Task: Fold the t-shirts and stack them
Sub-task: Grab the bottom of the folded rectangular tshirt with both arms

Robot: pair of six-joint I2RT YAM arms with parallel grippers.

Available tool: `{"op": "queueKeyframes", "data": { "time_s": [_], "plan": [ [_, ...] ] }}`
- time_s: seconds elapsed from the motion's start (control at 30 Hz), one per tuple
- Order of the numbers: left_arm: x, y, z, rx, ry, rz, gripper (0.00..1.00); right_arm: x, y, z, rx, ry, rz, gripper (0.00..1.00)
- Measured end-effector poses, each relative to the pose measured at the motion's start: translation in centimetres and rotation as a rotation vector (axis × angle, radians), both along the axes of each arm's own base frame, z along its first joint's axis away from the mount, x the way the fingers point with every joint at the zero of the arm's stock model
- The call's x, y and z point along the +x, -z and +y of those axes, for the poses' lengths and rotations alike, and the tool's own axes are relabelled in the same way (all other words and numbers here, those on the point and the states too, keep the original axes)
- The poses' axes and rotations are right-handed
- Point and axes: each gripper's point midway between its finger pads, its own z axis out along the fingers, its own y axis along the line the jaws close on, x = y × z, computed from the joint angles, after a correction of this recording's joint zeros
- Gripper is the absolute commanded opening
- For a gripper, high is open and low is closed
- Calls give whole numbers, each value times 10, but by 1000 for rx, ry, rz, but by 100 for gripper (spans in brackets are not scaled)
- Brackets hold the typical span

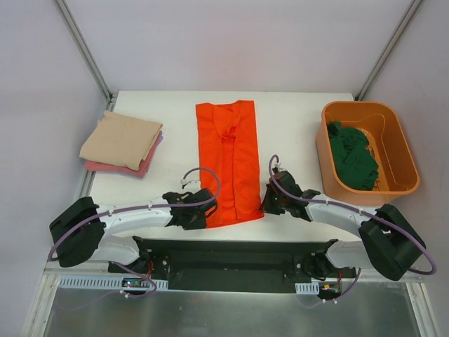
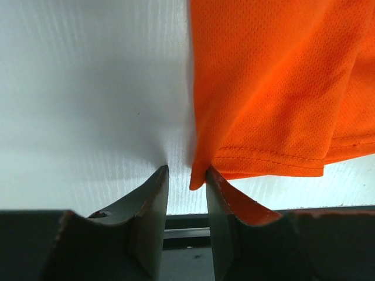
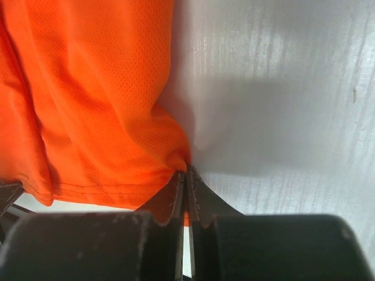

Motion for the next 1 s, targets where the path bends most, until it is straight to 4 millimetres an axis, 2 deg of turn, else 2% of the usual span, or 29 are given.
{"op": "queueKeyframes", "data": {
  "time_s": [0.1,0.17,0.23,0.3,0.47,0.67,0.77,0.87,1.0],
  "plan": [
    [-2,-1,3,-11,-3,-5,42,-1,0,3,13,-9,0,9],
    [-4,-2,5,-15,-3,-7,57,-2,-1,4,19,-14,2,14],
    [-5,-3,7,-21,-2,-11,62,-4,-1,5,26,-21,5,18],
    [-5,-5,8,-26,2,-15,62,-6,-2,6,31,-28,6,21],
    [-4,-9,6,-33,14,-24,61,-12,-4,9,44,-53,13,35],
    [1,-12,3,-45,21,-37,51,-23,-7,7,23,-97,-5,43],
    [7,-11,-2,-82,7,-40,48,-27,-7,4,-5,-116,-17,50],
    [9,-3,-2,-101,-11,-29,36,-29,-8,7,-11,-138,-34,59],
    [13,-3,-8,-142,-16,-35,16,-32,-11,13,-32,-167,-59,67]
  ]
}}
